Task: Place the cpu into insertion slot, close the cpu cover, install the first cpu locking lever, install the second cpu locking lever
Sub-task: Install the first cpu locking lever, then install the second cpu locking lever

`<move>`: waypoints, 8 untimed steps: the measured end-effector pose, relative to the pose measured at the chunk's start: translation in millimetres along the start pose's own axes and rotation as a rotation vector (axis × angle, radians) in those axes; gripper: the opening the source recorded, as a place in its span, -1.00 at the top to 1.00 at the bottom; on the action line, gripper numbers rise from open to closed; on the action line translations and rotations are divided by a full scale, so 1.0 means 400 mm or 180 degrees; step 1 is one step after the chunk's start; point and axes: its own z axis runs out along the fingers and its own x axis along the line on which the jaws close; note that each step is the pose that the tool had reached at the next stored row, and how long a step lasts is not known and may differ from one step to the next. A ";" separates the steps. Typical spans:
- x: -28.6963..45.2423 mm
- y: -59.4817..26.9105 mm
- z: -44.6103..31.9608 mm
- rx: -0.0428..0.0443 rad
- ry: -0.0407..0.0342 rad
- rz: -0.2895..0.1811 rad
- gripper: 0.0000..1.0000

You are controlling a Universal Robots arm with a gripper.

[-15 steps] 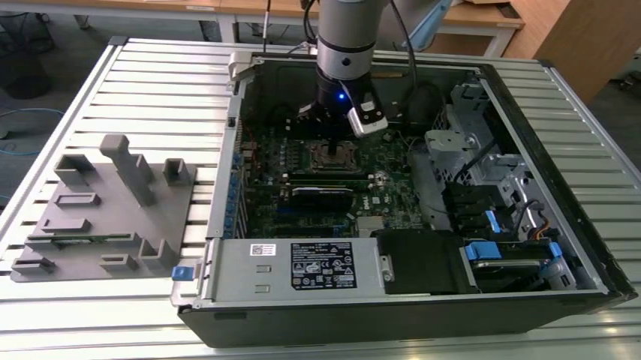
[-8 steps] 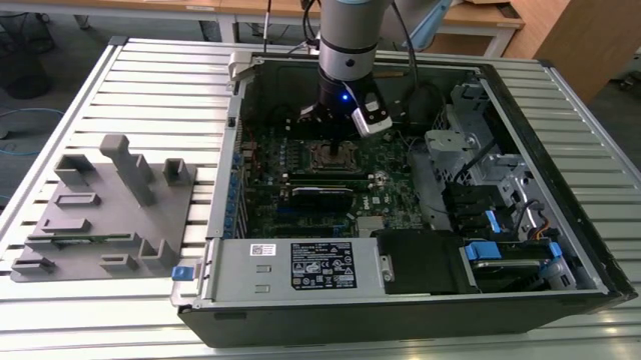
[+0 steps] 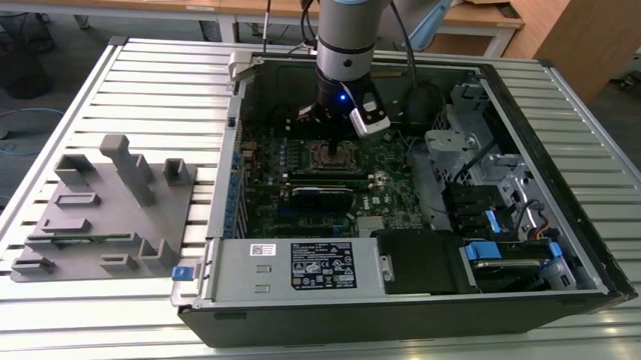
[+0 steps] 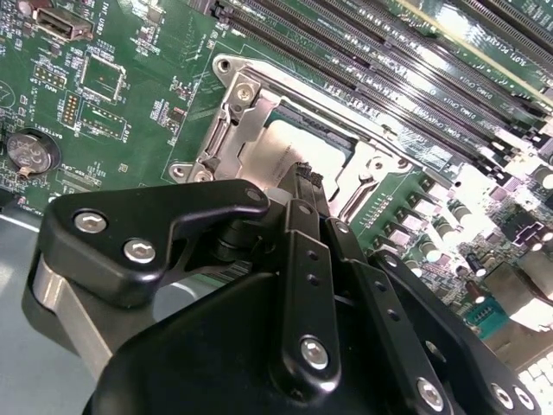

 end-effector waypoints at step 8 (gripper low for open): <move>0.002 0.000 0.000 0.0000 0.0000 0.0000 0.80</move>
